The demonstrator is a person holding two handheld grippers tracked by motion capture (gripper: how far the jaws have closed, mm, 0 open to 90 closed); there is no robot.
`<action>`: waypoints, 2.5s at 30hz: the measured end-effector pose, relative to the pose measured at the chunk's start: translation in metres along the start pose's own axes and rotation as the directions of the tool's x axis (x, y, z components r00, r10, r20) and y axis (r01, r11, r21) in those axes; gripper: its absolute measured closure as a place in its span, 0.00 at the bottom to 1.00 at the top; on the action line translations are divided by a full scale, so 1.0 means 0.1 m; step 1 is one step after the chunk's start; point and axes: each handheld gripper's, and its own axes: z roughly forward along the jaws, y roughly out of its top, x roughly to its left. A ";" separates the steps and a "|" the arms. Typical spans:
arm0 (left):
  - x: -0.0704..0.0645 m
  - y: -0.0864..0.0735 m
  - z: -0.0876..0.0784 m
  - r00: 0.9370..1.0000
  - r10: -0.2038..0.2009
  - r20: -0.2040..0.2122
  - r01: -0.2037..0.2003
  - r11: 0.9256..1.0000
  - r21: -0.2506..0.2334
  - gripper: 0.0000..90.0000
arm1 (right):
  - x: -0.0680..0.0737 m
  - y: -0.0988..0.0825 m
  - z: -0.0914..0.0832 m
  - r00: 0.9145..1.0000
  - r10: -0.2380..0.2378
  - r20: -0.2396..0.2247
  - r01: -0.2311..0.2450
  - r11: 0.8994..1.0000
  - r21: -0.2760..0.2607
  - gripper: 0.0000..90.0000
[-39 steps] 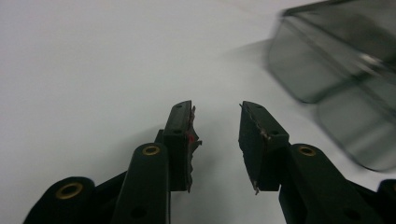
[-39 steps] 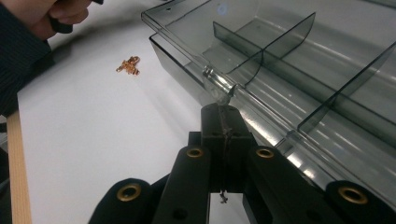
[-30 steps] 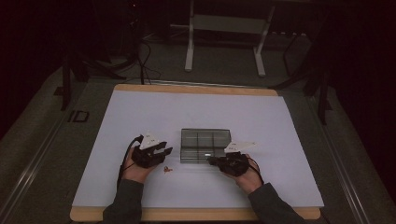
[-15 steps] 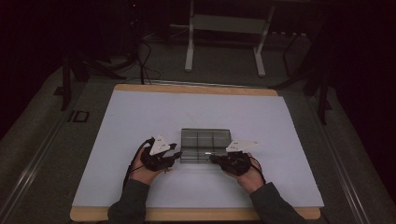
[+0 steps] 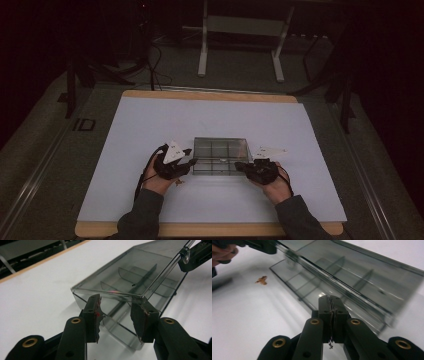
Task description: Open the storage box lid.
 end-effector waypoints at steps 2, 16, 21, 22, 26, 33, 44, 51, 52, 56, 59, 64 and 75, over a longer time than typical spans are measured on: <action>-0.01 0.03 0.01 1.000 0.003 -0.014 -0.003 1.000 -0.006 0.68 | -0.04 -0.01 -0.02 1.000 0.009 0.010 -0.009 1.000 -0.004 0.97; 0.00 0.19 0.09 0.997 0.022 -0.080 -0.024 1.000 -0.018 0.70 | -0.22 -0.03 -0.13 0.995 0.050 0.088 -0.047 0.998 -0.039 0.91; 0.03 0.24 0.11 0.995 0.031 -0.098 -0.033 0.999 -0.022 0.73 | -0.26 -0.04 -0.14 0.993 0.066 0.101 -0.061 0.997 -0.049 0.90; 0.03 0.26 0.12 0.994 0.037 -0.103 -0.039 0.999 -0.015 0.73 | -0.27 -0.05 -0.14 0.992 0.065 0.105 -0.060 0.997 -0.051 0.90; 0.07 0.29 0.17 0.993 0.037 -0.111 -0.038 0.999 -0.008 0.74 | -0.31 -0.07 -0.14 0.989 0.088 0.118 -0.082 0.995 -0.050 0.87; 0.14 0.28 0.26 0.994 0.009 -0.110 -0.008 1.000 0.005 0.75 | -0.33 -0.09 -0.10 0.988 0.097 0.118 -0.093 0.995 -0.041 0.85; 0.21 0.25 0.39 0.992 0.002 -0.125 0.001 1.000 0.025 0.75 | -0.34 -0.11 -0.07 0.988 0.100 0.116 -0.097 0.995 -0.031 0.82; 0.24 0.23 0.45 0.991 -0.016 -0.135 0.020 0.999 0.028 0.77 | -0.34 -0.12 -0.04 0.989 0.103 0.108 -0.101 0.995 -0.022 0.82; 0.24 0.23 0.45 0.991 -0.016 -0.135 0.020 0.999 0.028 0.77 | -0.34 -0.12 -0.04 0.989 0.103 0.108 -0.101 0.995 -0.022 0.82; 0.26 0.23 0.49 0.990 -0.030 -0.138 0.036 0.999 0.039 0.76 | -0.34 -0.12 -0.04 0.989 0.104 0.107 -0.103 0.994 -0.022 0.82; 0.27 0.23 0.51 0.989 -0.036 -0.140 0.042 0.998 0.044 0.77 | -0.34 -0.12 -0.04 0.989 0.102 0.107 -0.101 0.995 -0.022 0.82; 0.29 0.24 0.54 0.988 -0.049 -0.146 0.057 0.997 0.048 0.78 | -0.34 -0.12 -0.04 0.989 0.104 0.106 -0.102 0.994 -0.022 0.82; 0.36 0.29 0.60 0.984 -0.076 -0.159 0.085 0.995 0.051 0.81 | -0.34 -0.13 -0.04 0.989 0.104 0.106 -0.102 0.994 -0.022 0.81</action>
